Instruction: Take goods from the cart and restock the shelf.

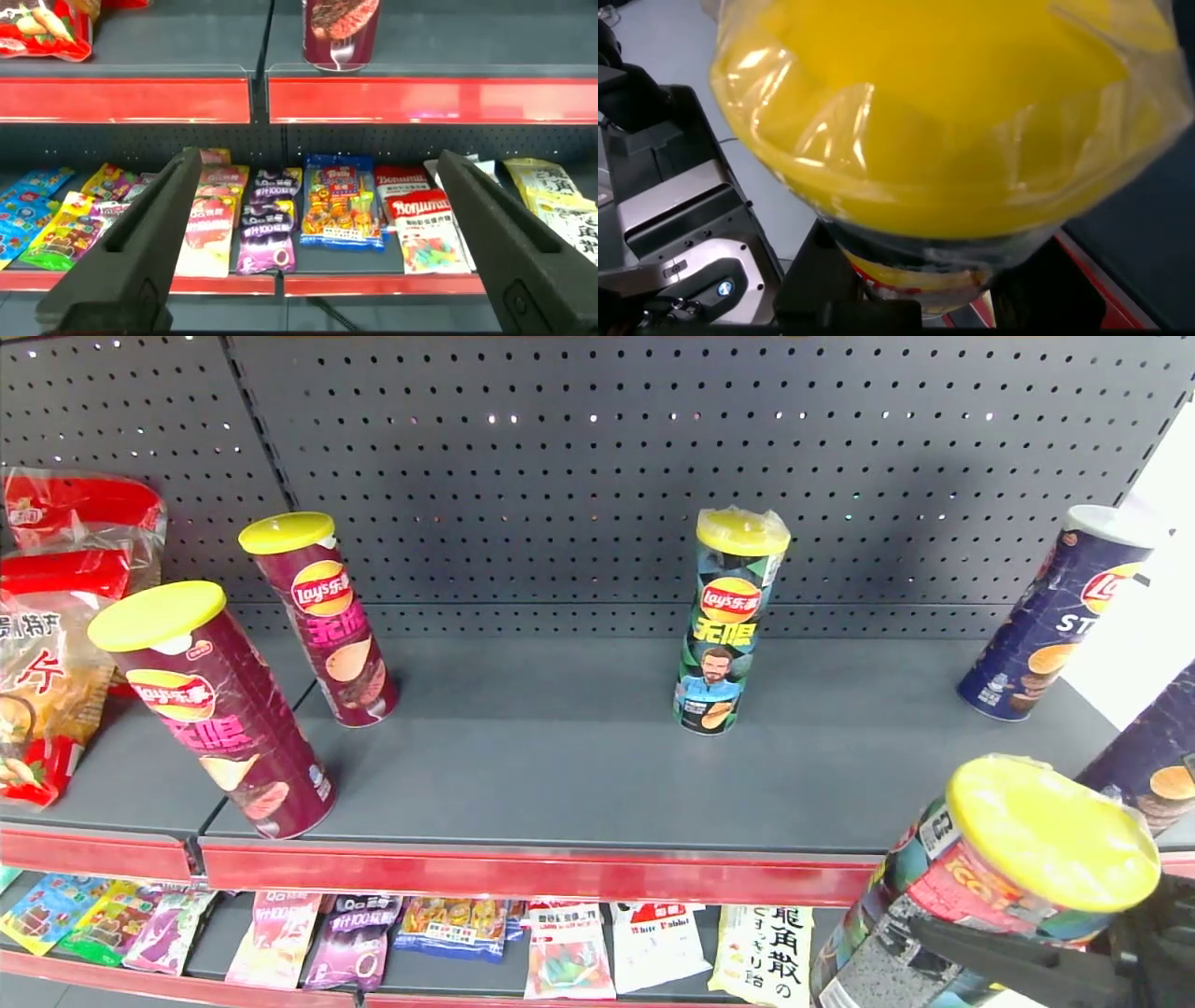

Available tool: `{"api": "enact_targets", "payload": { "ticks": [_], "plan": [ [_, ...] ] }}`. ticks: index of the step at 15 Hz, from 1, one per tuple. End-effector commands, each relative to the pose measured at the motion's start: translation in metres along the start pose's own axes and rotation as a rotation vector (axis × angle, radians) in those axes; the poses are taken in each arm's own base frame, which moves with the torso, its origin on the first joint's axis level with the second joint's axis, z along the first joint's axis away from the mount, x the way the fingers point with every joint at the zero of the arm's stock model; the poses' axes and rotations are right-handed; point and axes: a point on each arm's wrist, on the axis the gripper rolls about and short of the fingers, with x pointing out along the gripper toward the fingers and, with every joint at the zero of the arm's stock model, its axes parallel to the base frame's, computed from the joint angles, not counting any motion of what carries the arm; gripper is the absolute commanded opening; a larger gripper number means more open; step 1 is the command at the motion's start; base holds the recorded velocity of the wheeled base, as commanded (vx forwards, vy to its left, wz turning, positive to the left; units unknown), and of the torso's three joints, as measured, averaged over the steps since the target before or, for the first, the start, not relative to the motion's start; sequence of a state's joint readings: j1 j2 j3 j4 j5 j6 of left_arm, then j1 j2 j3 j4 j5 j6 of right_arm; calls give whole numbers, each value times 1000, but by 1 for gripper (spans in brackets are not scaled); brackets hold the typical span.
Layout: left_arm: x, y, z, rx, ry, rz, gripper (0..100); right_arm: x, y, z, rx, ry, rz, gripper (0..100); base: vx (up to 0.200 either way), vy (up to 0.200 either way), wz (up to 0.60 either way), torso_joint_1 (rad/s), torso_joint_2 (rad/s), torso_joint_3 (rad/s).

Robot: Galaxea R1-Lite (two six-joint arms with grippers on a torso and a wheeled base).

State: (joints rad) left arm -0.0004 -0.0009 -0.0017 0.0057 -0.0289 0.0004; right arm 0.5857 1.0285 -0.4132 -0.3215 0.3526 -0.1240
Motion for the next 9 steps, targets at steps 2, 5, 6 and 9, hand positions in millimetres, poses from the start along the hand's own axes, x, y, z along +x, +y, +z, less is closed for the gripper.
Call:
{"api": "enact_targets", "payload": {
  "ticks": [2, 5, 6, 9],
  "plan": [
    [0, 0, 0, 3, 0, -1, 100, -6, 2, 5, -17, -40, -8, 0, 0, 0, 0, 0, 0, 0],
    [6, 1, 2, 7, 76, -43, 100, -13, 5, 2, -21, -54, -12, 0, 0, 0, 0, 0, 0, 0],
    [7, 1, 2, 27, 91, -90, 100, -15, 5, 2, -22, -57, -11, 0, 0, 0, 0, 0, 0, 0],
    [7, -2, 41, 80, 24, -274, 100, -9, 4, 3, -17, -38, -4, 0, 0, 0, 0, 0, 0, 0]
  ]
}}
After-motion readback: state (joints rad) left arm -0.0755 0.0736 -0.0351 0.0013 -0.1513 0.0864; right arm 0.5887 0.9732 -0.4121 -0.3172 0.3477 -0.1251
